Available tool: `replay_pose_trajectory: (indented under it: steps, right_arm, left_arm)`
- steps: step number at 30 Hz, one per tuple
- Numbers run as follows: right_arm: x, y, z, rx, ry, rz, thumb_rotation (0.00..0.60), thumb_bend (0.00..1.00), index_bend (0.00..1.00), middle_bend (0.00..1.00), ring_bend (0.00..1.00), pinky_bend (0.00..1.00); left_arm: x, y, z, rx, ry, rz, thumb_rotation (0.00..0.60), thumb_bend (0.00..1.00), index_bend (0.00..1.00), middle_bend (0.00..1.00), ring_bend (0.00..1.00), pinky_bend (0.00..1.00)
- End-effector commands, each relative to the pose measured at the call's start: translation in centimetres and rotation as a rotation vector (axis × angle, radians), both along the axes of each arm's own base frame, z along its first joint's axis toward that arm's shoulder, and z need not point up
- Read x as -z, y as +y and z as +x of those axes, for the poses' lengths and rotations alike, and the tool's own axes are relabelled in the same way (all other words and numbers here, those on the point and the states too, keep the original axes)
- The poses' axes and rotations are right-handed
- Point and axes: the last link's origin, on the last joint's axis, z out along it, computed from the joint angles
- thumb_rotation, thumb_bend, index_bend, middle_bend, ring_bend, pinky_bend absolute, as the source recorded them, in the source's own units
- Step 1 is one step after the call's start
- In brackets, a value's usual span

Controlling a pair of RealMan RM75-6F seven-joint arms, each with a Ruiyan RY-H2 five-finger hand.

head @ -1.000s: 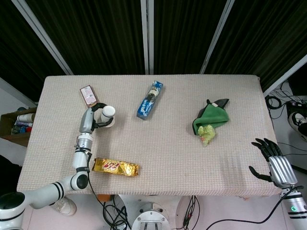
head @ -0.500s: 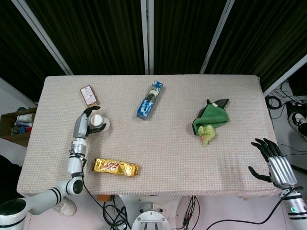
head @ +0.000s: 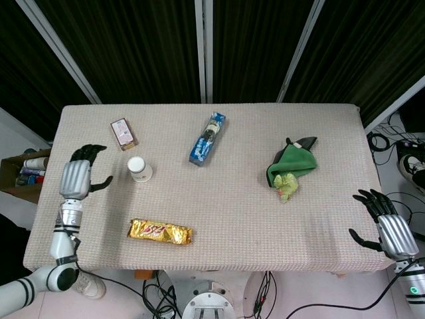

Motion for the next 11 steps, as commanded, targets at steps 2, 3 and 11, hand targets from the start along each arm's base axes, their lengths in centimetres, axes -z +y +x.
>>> replay_pose_trajectory:
  steps: [2, 3, 11]
  right_arm:
    - [-0.2, -0.2, 0.1, -0.012, -0.007, -0.002, 0.600, 0.21, 0.17, 0.12, 0.01, 0.08]
    - [-0.2, -0.2, 0.2, -0.017, -0.009, -0.003, 0.600, 0.21, 0.17, 0.12, 0.01, 0.08]
    - [0.4, -0.5, 1.1, -0.061, -0.011, 0.005, 0.600, 0.21, 0.17, 0.12, 0.01, 0.08]
  left_arm:
    - [-4.4, -6.5, -2.7, -0.077, 0.231, 0.004, 0.600, 0.22, 0.23, 0.19, 0.12, 0.16]
    - [-4.7, -7.3, -3.0, -0.090, 0.249, 0.002, 0.600, 0.22, 0.23, 0.19, 0.12, 0.16]
    - [-6.5, -13.0, -4.3, -0.160, 0.254, 0.032, 0.600, 0.22, 0.23, 0.19, 0.12, 0.16]
